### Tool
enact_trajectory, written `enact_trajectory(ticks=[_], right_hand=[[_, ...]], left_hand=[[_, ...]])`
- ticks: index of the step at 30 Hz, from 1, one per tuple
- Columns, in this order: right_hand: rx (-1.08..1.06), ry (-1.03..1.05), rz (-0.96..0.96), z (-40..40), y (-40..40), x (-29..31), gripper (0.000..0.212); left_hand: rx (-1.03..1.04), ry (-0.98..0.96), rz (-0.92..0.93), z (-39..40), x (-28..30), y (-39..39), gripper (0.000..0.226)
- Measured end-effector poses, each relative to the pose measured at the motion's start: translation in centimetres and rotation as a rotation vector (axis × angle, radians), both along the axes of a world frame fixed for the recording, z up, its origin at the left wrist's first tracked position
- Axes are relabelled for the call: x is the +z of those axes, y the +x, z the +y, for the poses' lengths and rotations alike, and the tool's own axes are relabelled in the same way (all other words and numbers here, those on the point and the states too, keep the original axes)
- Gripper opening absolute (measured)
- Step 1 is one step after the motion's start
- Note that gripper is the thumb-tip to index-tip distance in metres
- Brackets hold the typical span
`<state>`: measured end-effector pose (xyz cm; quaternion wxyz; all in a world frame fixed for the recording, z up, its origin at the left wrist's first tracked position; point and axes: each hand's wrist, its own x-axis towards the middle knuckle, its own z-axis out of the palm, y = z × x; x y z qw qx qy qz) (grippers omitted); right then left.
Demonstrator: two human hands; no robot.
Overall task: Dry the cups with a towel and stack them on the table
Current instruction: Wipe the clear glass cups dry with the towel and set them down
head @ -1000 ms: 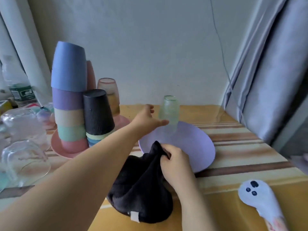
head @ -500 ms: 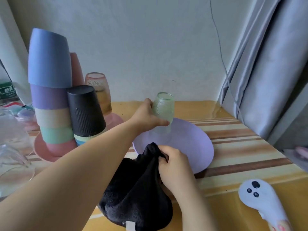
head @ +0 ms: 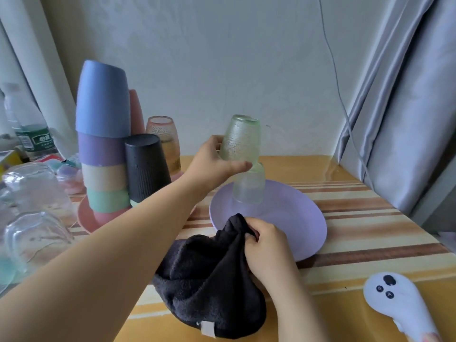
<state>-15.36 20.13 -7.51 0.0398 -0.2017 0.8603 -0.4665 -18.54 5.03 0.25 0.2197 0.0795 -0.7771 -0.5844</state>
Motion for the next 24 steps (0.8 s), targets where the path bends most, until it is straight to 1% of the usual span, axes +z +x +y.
enact_trajectory(ticks=[3, 5, 7, 8, 10, 12, 14, 15, 16, 17, 18, 20, 21, 22, 24], right_hand=[[-0.035, -0.023, 0.023, -0.3, 0.1, 0.0, 0.03], [-0.071, -0.018, 0.104, -0.6, 0.1, 0.0, 0.023], [-0.096, -0.048, 0.189, -1.0, 0.4, 0.3, 0.018], [-0.096, -0.094, 0.201, -1.3, 0.9, 0.7, 0.016], [-0.07, -0.257, 0.189, -2.0, 2.1, 1.5, 0.012], [-0.032, -0.472, 0.172, -3.0, 4.0, 2.5, 0.011], [0.058, -0.676, 0.147, -4.2, 5.8, 2.8, 0.01], [0.136, -0.71, 0.159, -4.8, 6.6, 2.6, 0.01], [0.218, -0.694, 0.205, -5.5, 7.3, 2.3, 0.02], [0.304, -0.641, 0.275, -6.3, 8.0, 1.7, 0.034], [0.378, -0.57, 0.361, -7.0, 8.5, 1.1, 0.042], [0.437, -0.431, 0.515, -8.3, 9.0, 0.0, 0.042], [0.424, -0.391, 0.547, -8.7, 9.1, -0.3, 0.042], [0.395, -0.376, 0.542, -9.0, 9.3, -0.5, 0.043], [0.339, -0.419, 0.485, -9.0, 9.3, -0.4, 0.043]], left_hand=[[-0.022, 0.065, 0.019, -0.9, -0.2, 4.8, 0.048], [-0.027, 0.064, 0.011, -1.6, -0.8, 8.2, 0.043], [0.01, 0.074, -0.011, -2.2, -1.7, 11.5, 0.044], [0.036, 0.09, -0.021, -2.5, -2.3, 12.9, 0.047], [0.094, 0.13, -0.036, -2.7, -3.3, 15.5, 0.055], [0.124, 0.198, -0.021, -2.8, -4.1, 17.5, 0.058], [0.135, 0.257, 0.007, -2.7, -5.1, 18.7, 0.051], [0.137, 0.276, 0.02, -2.5, -5.6, 19.1, 0.048], [0.137, 0.288, 0.034, -2.4, -6.3, 19.2, 0.047], [0.129, 0.302, 0.054, -2.2, -6.8, 19.4, 0.048], [0.113, 0.308, 0.076, -2.2, -7.2, 19.5, 0.046], [0.075, 0.295, 0.102, -2.4, -7.6, 19.7, 0.042], [0.056, 0.276, 0.1, -2.5, -7.5, 19.8, 0.041], [0.031, 0.252, 0.1, -2.7, -7.5, 20.0, 0.04], [-0.016, 0.24, 0.102, -2.9, -7.3, 20.0, 0.04]])
